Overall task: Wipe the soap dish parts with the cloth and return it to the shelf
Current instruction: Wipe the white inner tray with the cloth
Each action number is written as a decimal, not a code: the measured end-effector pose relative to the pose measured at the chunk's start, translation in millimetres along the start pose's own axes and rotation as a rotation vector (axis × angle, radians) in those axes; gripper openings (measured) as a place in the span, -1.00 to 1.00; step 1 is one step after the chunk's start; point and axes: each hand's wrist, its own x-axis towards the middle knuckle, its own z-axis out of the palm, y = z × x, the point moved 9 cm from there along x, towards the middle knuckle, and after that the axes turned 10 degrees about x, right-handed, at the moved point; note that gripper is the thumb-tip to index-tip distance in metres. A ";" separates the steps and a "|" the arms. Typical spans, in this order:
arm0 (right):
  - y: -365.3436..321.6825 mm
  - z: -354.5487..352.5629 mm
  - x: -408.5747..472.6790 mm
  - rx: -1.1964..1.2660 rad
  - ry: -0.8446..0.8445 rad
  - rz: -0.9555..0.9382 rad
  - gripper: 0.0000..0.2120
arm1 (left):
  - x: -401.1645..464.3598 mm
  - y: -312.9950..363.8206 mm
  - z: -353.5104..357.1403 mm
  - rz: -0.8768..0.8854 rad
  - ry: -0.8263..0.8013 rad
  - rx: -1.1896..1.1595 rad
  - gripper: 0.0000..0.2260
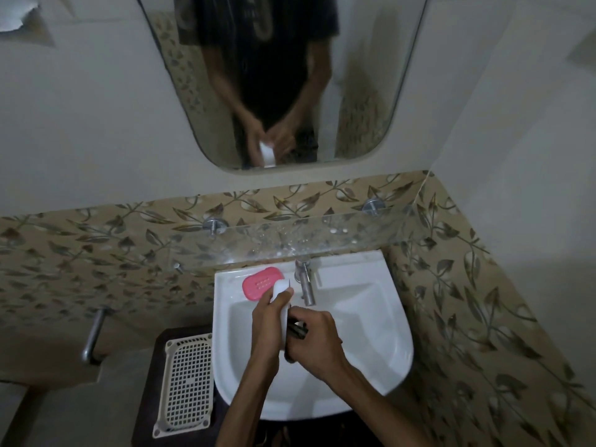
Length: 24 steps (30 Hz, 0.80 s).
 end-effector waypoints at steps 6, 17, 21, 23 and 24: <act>-14.4 -26.8 10.0 -0.015 0.203 -0.114 -0.92 | 3.7 4.4 15.3 0.046 -0.059 0.037 -0.88; -3.5 -26.3 13.5 0.129 0.176 0.015 -0.83 | 12.7 13.2 21.9 0.045 -0.059 -0.052 -0.76; -4.8 -29.3 22.8 0.107 0.143 0.034 -0.82 | 24.7 30.4 25.8 0.107 -0.066 -0.043 -0.76; -9.4 -34.7 25.3 0.089 0.200 0.022 -0.86 | 26.7 35.9 33.3 0.133 -0.085 -0.028 -0.75; -11.6 -32.9 24.6 0.092 0.197 0.016 -0.88 | 28.1 36.8 32.8 0.129 -0.068 -0.037 -0.72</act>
